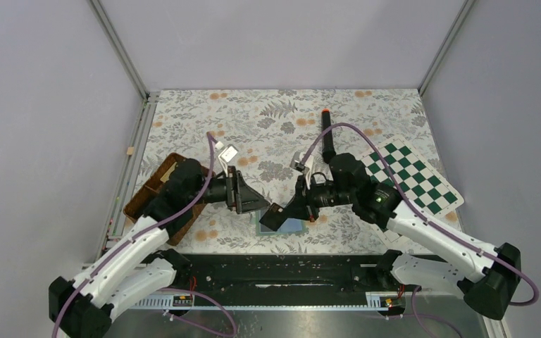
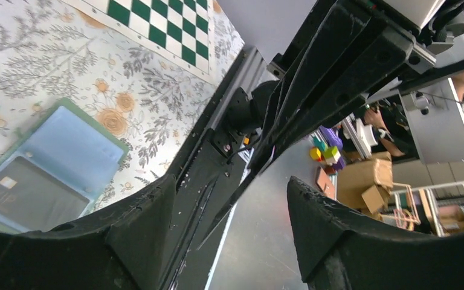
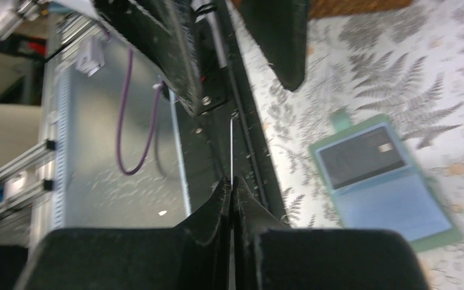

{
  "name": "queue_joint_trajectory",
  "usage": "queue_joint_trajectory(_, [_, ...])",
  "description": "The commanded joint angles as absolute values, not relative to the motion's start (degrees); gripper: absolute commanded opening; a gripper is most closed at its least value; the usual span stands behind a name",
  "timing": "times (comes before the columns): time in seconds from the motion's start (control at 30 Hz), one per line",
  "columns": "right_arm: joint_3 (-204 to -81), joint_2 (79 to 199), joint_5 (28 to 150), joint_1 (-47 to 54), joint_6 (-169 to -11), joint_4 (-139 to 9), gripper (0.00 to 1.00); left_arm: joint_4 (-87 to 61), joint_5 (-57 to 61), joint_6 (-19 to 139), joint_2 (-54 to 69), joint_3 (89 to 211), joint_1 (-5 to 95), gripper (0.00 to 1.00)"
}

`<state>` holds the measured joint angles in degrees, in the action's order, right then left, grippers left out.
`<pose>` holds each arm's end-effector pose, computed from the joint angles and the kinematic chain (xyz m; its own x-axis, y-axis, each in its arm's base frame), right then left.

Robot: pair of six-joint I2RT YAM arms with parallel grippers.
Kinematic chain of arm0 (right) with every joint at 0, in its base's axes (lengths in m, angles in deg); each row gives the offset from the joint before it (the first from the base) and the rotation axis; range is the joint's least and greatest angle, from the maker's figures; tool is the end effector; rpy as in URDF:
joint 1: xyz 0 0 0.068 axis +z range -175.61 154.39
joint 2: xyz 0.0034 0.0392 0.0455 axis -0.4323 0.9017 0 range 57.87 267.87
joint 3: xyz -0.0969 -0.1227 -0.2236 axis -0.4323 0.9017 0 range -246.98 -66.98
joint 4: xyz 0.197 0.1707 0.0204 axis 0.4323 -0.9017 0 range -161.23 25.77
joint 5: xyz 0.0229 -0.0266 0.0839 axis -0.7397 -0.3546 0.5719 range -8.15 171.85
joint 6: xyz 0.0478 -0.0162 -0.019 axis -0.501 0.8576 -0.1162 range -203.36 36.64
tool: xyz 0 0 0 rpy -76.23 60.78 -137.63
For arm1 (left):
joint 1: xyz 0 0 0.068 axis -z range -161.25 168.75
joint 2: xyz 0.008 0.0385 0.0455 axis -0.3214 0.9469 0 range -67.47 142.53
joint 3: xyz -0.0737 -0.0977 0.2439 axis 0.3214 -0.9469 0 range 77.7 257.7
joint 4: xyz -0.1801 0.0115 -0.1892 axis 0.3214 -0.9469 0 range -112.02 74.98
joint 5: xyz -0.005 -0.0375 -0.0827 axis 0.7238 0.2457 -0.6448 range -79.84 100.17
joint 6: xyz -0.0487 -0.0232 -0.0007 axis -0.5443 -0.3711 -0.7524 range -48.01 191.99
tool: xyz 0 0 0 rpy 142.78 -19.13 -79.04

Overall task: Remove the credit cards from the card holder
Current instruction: Place the credit card in the storage box.

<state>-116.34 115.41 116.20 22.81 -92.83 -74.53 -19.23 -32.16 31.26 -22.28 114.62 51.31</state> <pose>0.1359 0.1835 0.3280 -0.3676 -0.2096 -0.9060 -0.9249 0.1846 0.3325 0.1412 -0.1188 0.3033 -0.7592 -0.0875 -0.6449 0.6026 0.2799 -0.7474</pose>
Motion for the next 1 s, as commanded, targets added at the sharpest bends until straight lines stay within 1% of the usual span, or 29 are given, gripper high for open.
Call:
queue_joint_trajectory(0.0, [-119.09,120.05,126.66,22.38,-96.15,-77.38,0.0,-13.79,-40.62,32.17,-16.66,116.89,52.51,0.64])
queue_joint_trajectory(0.07, [-119.19,121.23,127.2,22.4,-96.57,-77.25,0.0,-13.79,-40.76,33.16,-15.18,117.27,54.31,0.58])
queue_joint_trajectory(0.1, [-118.74,121.32,126.94,22.4,-97.04,-76.51,0.0,-13.79,-40.5,33.54,-14.81,117.51,55.12,0.51])
queue_joint_trajectory(0.13, [-118.22,121.05,126.65,22.38,-97.49,-75.58,0.0,-14.19,-40.0,34.02,-14.48,117.78,55.74,0.41])
queue_joint_trajectory(0.2, [-117.31,120.4,125.97,22.39,-98.32,-73.9,0.02,-14.91,-38.87,34.95,-13.97,118.64,56.15,0.18])
queue_joint_trajectory(0.23, [-117.04,120.11,125.6,22.36,-98.47,-73.59,0.06,-14.92,-38.08,35.02,-14.06,118.75,56.16,0.09])
queue_joint_trajectory(0.27, [-116.81,119.75,124.8,22.37,-98.67,-73.55,0.12,-16.04,-36.96,34.81,-14.36,118.75,56.14,0.01])
queue_joint_trajectory(0.3, [-116.59,119.57,123.66,22.33,-98.95,-73.49,0.15,-16.15,-35.46,34.41,-14.91,118.74,56.19,0.0])
queue_joint_trajectory(0.43, [-114.91,118.41,119.42,22.21,-102.36,-71.23,0.22,-13.15,-31.77,31.03,-17.75,117.62,56.13,0.0])
queue_joint_trajectory(0.47, [-114.17,117.89,118.49,22.12,-104.08,-69.56,0.31,-12.36,-30.66,29.87,-18.43,117.19,56.11,0.0])
queue_joint_trajectory(0.5, [-113.07,117.25,116.63,21.98,-105.87,-67.6,0.48,-12.01,-29.27,28.83,-19.3,116.82,56.1,0.0])
queue_joint_trajectory(0.53, [-111.74,116.33,115.53,21.8,-107.88,-65.49,0.58,-11.73,-27.28,27.64,-20.04,116.5,56.1,0.0])
queue_joint_trajectory(0.57, [-109.68,114.95,113.06,21.68,-110.37,-62.75,0.65,-11.07,-23.84,25.89,-20.94,115.87,56.07,0.0])
queue_joint_trajectory(0.6, [-108.11,113.95,111.27,21.68,-112.1,-60.06,0.69,-9.69,-20.78,23.67,-21.95,114.69,56.1,0.0])
queue_joint_trajectory(0.63, [-106.32,112.86,110.1,21.67,-113.97,-57.22,0.71,-7.55,-17.6,20.57,-23.25,113.08,56.1,0.0])
queue_joint_trajectory(0.73, [-100.6,110.98,107.72,21.67,-121.97,-45.27,0.72,3.63,-8.17,9.63,-27.03,105.0,56.09,0.0])
queue_joint_trajectory(0.83, [-96.19,111.4,107.08,21.67,-130.62,-32.63,0.7,15.93,-2.92,1.61,-28.06,97.63,56.16,0.0])
queue_joint_trajectory(0.97, [-91.89,113.36,105.18,21.67,-137.3,-19.46,0.65,18.54,-0.31,-0.21,-27.75,94.96,56.16,0.0])
